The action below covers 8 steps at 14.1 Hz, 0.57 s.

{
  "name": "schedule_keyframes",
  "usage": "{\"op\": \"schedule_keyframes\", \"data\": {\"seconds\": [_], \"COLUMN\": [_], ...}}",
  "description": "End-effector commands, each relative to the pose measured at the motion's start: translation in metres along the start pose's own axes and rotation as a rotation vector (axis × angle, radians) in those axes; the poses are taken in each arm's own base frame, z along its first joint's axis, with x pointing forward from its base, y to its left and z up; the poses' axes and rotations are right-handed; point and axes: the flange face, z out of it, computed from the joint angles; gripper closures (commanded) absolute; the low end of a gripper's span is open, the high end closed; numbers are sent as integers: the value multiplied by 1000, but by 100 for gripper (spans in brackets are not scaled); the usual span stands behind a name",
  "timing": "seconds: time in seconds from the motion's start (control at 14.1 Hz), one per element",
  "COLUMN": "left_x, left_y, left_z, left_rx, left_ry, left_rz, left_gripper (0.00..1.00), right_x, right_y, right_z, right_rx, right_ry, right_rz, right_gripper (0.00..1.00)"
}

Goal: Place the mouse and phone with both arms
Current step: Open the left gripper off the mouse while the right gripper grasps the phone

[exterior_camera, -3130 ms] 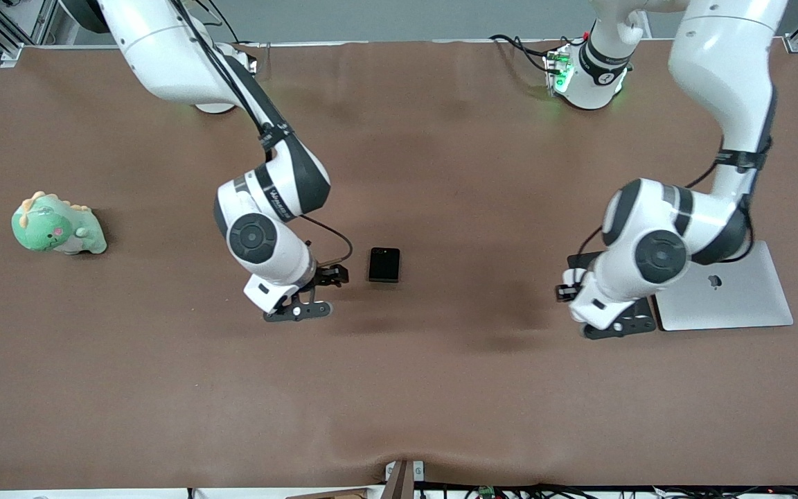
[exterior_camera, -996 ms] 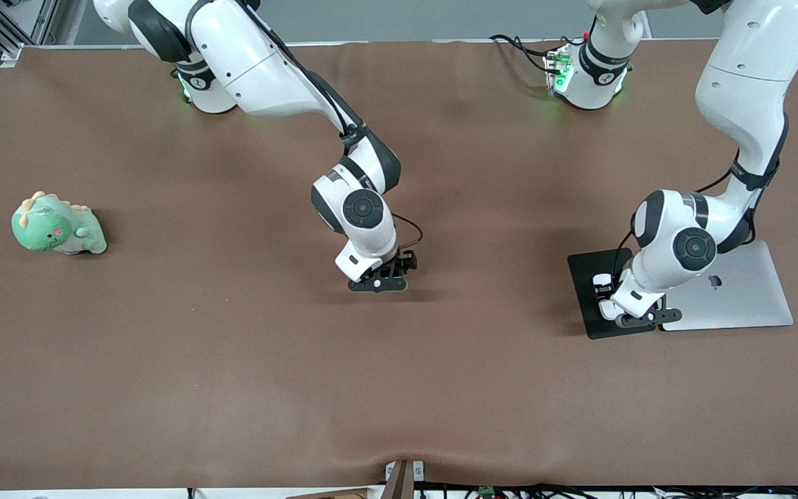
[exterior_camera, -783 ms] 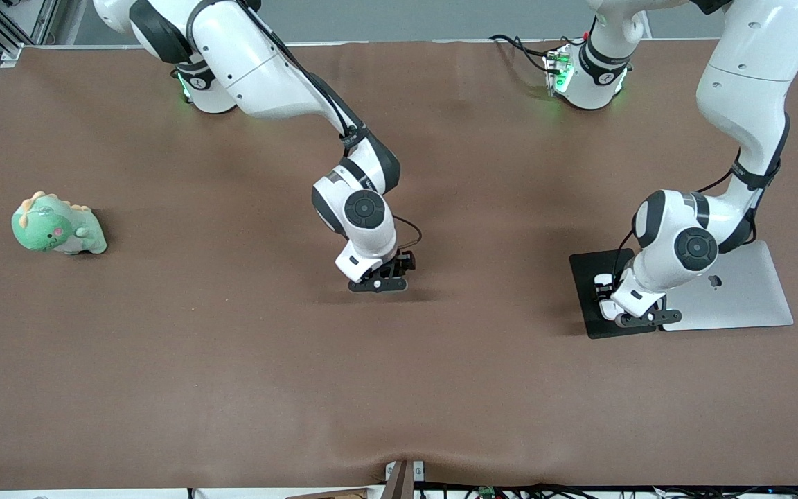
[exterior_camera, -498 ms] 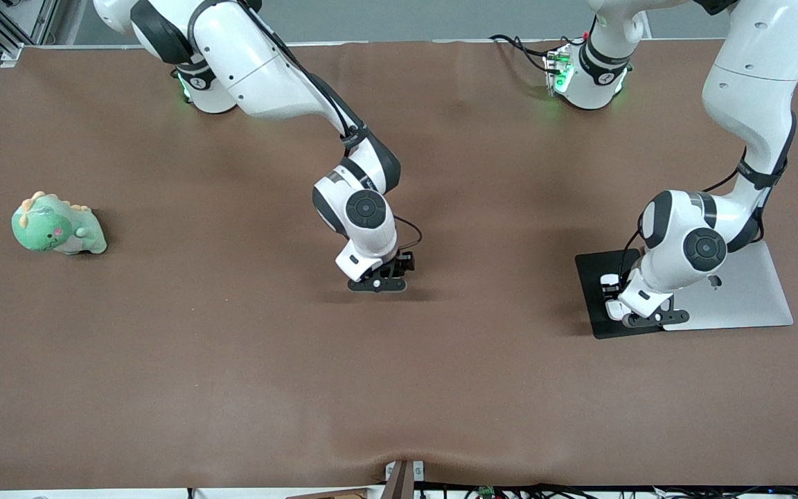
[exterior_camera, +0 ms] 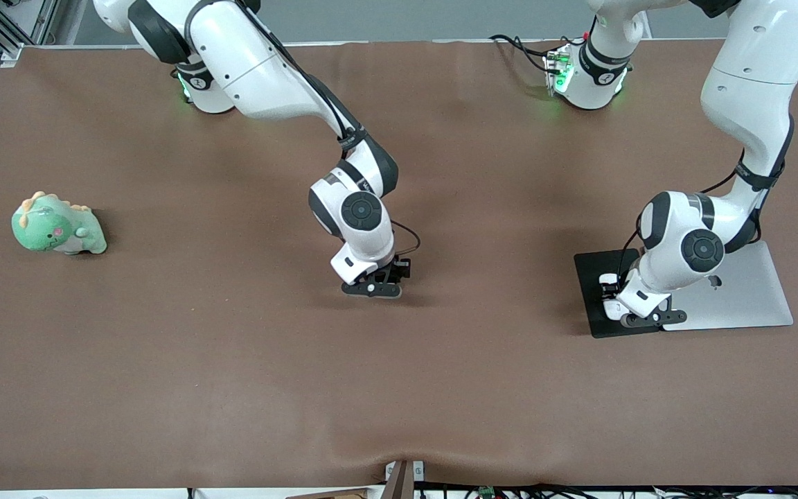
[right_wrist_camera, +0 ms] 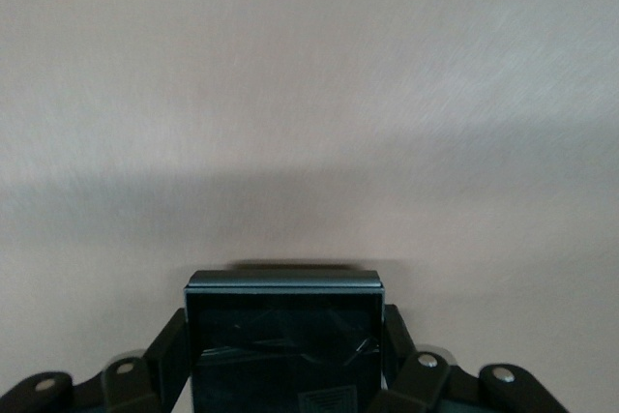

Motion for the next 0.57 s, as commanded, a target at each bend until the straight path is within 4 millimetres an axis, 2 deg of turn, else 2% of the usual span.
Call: {"op": "schedule_keyframes", "data": {"seconds": [0.0,0.28,0.5], "left_x": [6,11,26], "left_y": [4,8,10], "left_z": [-21,-63,-127], "left_rx": [8,27,58], "left_ry": [41,48,46], "left_rz": [2,4,7], "left_gripper": [0,0,0], "right_x": [20,65,89], "right_y": [21,83,130], "right_z": [-37,-84,-103], "right_rx": [-10,-28,-26], "right_ry": [3,-30,-20], "right_rz": [50,3,-5], "right_gripper": [100,100,100]}}
